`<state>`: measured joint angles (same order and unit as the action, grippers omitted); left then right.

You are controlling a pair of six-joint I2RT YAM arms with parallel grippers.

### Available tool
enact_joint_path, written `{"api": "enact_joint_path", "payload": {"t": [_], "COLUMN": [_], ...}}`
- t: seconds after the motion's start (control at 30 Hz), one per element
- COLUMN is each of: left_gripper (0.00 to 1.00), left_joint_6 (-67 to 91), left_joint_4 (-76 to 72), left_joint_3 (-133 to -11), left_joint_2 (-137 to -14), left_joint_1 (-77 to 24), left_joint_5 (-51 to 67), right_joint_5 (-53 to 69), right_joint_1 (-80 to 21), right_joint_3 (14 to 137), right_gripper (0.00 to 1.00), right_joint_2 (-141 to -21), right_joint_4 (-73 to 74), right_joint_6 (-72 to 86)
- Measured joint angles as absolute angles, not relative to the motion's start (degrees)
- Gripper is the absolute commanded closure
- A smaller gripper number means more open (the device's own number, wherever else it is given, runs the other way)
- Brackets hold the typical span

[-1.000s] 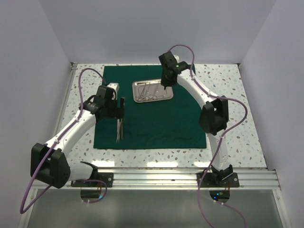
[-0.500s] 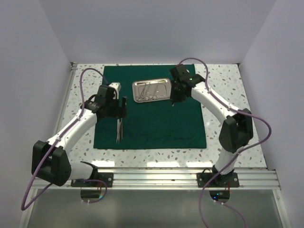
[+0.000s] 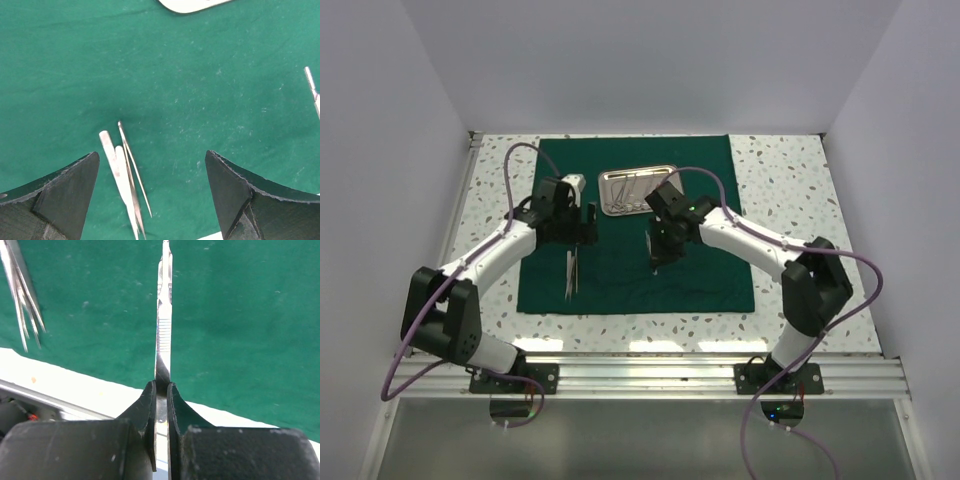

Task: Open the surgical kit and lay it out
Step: Place the medical item in the surgical kit.

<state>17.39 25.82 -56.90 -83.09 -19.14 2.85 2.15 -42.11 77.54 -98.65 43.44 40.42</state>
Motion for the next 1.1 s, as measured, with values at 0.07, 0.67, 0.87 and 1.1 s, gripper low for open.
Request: {"api": "enact_joint_path", "payload": {"t": [0.07,0.67,0.87,1.1], "left_gripper": [0.09,0.12,0.12,0.12], "left_joint_6": [17.4,17.4,17.4,17.4], "left_joint_4": [25.1,23.0,23.1,23.0], "left_joint_3": [-56.9,-62.5,-62.5,-62.8], "left_joint_2": [-84.7,-94.8,-95.9,-96.1], "left_joint_1": [-19.1,-19.5,-20.2,-20.6], "left_joint_5": [3.6,7.1,7.4,7.3], "right_joint_5": [2.9,7.8,8.6,8.3], "right_joint_1": [-42.1,-45.1,-45.5,-45.5], "right_joint_3": [77.7,75.4,74.8,76.9], "right_gripper": [1.0,1.0,1.0,1.0], "right_joint_2": [-99.6,-110.0,-111.1,-111.0], "right_joint_4": [42.8,37.0,36.5,40.7], "right_joint_6": [41.1,45.6,46.0,43.4]}}
